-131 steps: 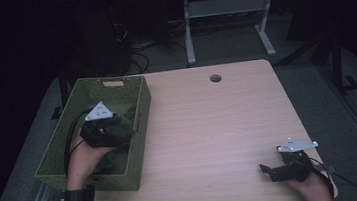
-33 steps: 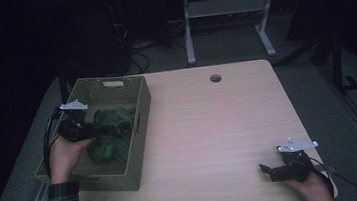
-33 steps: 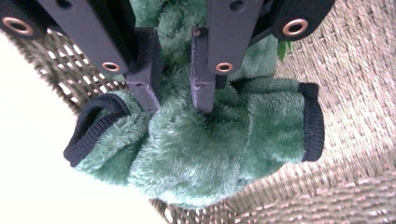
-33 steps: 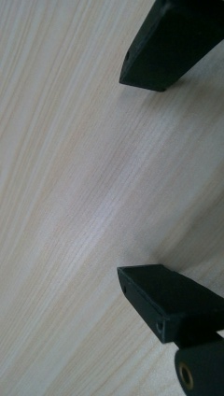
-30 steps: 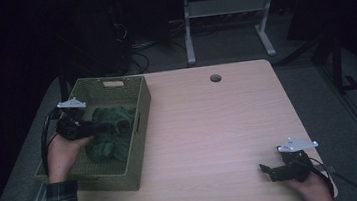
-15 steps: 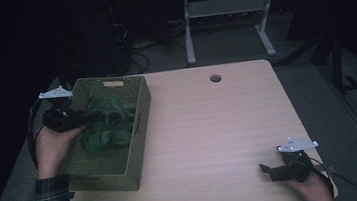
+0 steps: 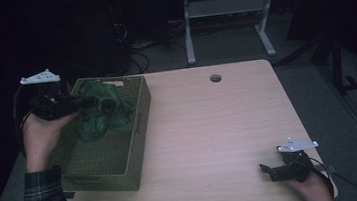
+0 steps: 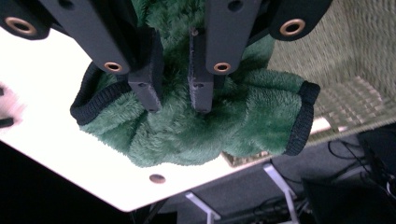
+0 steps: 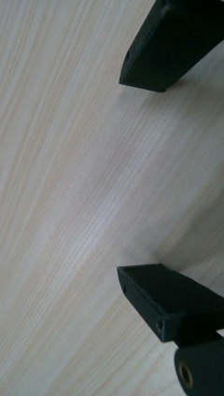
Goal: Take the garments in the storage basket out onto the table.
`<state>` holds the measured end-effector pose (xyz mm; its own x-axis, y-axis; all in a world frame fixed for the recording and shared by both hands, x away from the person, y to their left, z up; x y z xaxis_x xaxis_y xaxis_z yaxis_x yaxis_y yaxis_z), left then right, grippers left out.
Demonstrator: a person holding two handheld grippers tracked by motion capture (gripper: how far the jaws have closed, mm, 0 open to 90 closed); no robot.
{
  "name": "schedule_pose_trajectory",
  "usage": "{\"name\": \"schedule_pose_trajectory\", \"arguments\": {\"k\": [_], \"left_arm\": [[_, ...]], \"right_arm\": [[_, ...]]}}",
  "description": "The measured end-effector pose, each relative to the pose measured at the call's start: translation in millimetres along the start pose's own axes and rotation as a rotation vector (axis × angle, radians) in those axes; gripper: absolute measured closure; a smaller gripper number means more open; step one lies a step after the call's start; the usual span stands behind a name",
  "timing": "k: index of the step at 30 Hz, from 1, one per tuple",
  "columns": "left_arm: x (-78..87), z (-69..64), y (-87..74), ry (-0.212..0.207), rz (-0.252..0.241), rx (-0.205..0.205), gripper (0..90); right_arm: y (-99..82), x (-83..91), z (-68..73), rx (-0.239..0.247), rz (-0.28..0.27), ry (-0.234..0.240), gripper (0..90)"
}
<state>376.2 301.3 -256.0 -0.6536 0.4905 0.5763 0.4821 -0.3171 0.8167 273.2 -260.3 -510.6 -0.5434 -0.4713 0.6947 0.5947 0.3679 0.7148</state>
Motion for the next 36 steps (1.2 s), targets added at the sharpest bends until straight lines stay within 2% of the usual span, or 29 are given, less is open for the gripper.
{"name": "schedule_pose_trajectory", "arguments": {"k": [5,10,18,23,24,26,27,29,30,36], "left_arm": [[9.6,-5.9,17.1,-0.006,-0.035,-0.018,77.2],[10.2,-14.9,28.3,-0.032,-0.057,-0.032,77.3],[-6.8,-36.2,38.8,-0.087,-0.06,-0.052,77.2],[-23.9,-55.4,45.6,-0.13,-0.055,-0.068,77.3],[-23.9,-55.4,45.6,-0.13,-0.055,-0.068,77.3],[-33.3,-65.7,48.0,-0.146,-0.052,-0.077,77.2],[-33.3,-65.7,48.0,-0.146,-0.052,-0.077,77.3],[-43.0,-76.5,50.0,-0.166,-0.054,-0.078,77.3],[-43.0,-76.5,50.0,-0.166,-0.054,-0.078,77.3],[-64.1,-101.2,52.9,-0.213,-0.047,-0.095,77.3]], "right_arm": [[0.0,0.0,0.0,0.0,0.0,0.0,7.2],[0.0,0.0,0.0,0.0,0.0,0.0,7.1],[0.0,0.0,0.0,0.0,0.0,0.0,7.2],[0.0,0.0,0.0,0.001,0.0,0.0,7.1],[0.0,0.0,0.0,0.001,0.0,0.0,7.1],[0.0,0.0,0.0,0.0,0.0,0.0,7.1],[0.0,0.0,0.0,0.0,0.0,0.0,7.1],[0.0,0.0,0.0,0.0,0.0,0.0,7.1],[0.0,0.0,0.0,0.0,0.0,0.0,7.1],[0.0,0.1,-0.1,0.001,0.001,0.0,7.1]]}}
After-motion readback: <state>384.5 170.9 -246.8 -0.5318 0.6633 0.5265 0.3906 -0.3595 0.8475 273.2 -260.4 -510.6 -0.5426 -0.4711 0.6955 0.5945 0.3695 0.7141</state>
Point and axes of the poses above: each handheld gripper's, and its own axes: x roughly backward along the jaws, y roughly out of its top, z roughly to its left, the point moved 4 cm from there along -x, roughly forward along the jaws, and after that the axes turned 4 degrees about y, right-handed, at the moved point
